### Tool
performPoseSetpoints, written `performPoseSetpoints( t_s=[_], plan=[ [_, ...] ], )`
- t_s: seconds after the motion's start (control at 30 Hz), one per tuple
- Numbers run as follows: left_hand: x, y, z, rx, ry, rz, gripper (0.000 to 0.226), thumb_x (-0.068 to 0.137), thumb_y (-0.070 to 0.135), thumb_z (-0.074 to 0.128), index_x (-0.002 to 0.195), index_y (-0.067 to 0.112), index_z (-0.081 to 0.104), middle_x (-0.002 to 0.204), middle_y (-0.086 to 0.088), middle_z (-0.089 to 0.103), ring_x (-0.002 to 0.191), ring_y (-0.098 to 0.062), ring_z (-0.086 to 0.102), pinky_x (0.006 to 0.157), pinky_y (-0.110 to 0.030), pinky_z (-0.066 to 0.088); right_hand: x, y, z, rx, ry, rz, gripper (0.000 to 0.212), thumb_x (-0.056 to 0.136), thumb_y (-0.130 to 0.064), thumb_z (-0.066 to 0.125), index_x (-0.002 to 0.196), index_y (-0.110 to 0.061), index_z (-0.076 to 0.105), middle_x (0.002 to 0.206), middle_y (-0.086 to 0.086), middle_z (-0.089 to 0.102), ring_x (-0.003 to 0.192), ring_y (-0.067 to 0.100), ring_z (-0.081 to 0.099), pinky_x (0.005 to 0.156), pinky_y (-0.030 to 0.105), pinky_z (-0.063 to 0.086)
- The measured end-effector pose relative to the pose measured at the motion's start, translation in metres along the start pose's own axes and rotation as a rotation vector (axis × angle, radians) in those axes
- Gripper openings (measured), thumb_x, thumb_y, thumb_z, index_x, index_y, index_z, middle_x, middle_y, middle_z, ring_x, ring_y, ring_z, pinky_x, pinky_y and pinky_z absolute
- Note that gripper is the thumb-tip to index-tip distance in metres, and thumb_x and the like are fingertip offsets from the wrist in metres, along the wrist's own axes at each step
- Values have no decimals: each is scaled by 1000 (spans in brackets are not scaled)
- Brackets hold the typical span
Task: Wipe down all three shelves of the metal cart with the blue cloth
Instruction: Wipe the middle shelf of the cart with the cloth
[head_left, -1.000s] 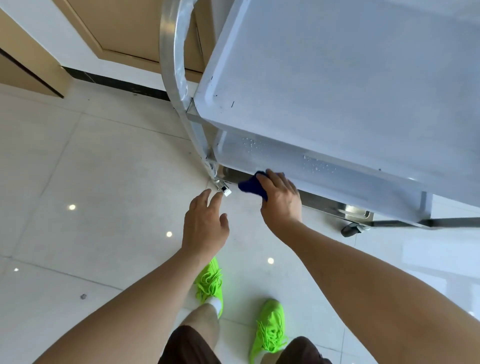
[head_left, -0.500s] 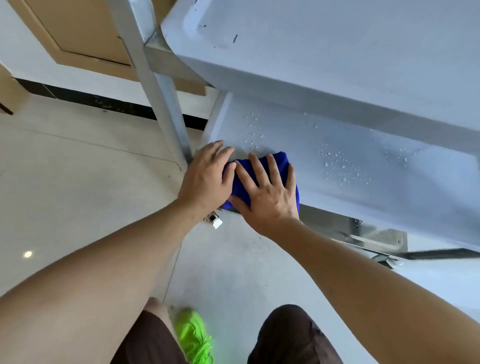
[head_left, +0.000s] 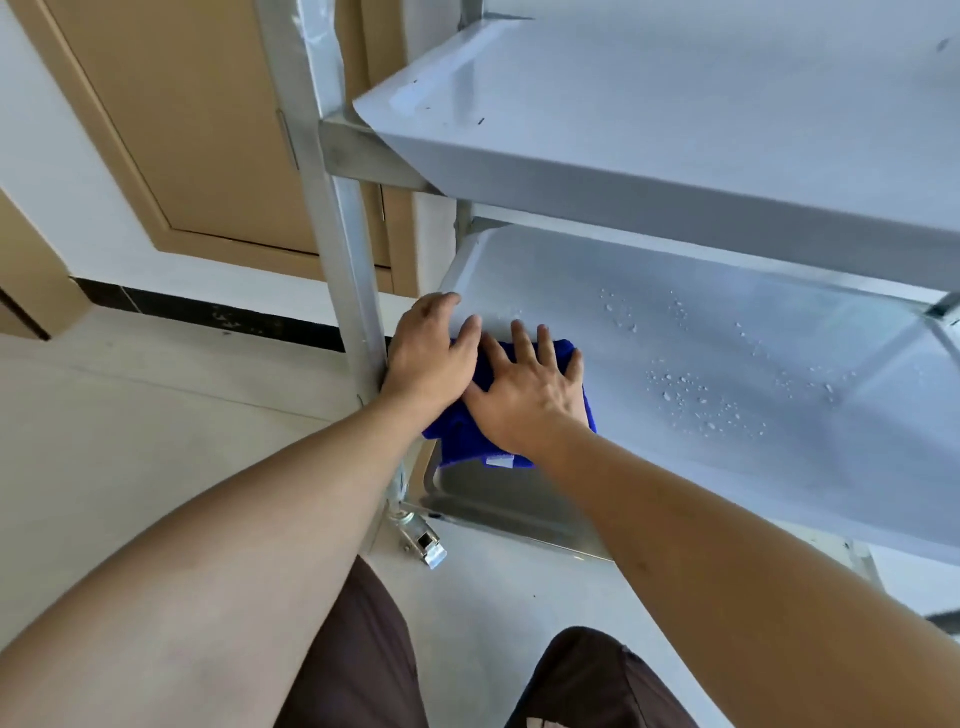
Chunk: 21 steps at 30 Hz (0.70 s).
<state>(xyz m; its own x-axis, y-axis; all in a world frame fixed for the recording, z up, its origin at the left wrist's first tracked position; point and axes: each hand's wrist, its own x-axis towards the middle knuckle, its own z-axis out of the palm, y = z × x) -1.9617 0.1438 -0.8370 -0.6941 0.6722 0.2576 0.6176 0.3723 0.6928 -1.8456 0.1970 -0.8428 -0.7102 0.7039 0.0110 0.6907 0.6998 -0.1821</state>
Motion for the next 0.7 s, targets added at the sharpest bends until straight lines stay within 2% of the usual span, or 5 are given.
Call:
performPoseSetpoints(
  t_s=[0.13,0.27,0.4,0.6,0.7],
  plan=[
    [2,1,0,12,4,1,50,93,45,46,135,20,52,140,0,52,130,-18,44,108,-32,32,25,2,-2,-11,-31,21,74,86,-66,8,156,-42,13,169,3,-1,153,30,-11,117,62,-6],
    [2,-2,1,36,42,73,50,90,40,48,131,13,56,132,-6,58,123,-22,51,104,-33,38,54,2,-4,-70,-20,106,68,97,-56,22,158,-35,1,168,6,-8,152,34,-14,118,63,-4],
    [4,-1,1,60,21,38,42,90,35,48,124,14,59,124,-6,62,116,-24,54,98,-33,41,42,3,-3,-50,88,-31,61,97,-52,27,156,-41,11,168,2,8,153,34,-5,117,66,0],
    [7,-4,7,206,8,66,41,97,43,37,93,11,63,99,-8,65,100,-25,56,89,-35,45,57,10,0,-92,-47,-48,62,95,-60,20,153,-51,1,168,-11,2,153,30,-8,116,67,-8],
    [5,-6,8,199,-1,103,48,100,45,27,110,14,62,114,-7,65,109,-23,55,99,-37,43,86,11,-1,-105,-32,-6,62,95,-64,16,154,-50,4,168,-10,4,153,30,-6,116,66,-5]
  ],
)
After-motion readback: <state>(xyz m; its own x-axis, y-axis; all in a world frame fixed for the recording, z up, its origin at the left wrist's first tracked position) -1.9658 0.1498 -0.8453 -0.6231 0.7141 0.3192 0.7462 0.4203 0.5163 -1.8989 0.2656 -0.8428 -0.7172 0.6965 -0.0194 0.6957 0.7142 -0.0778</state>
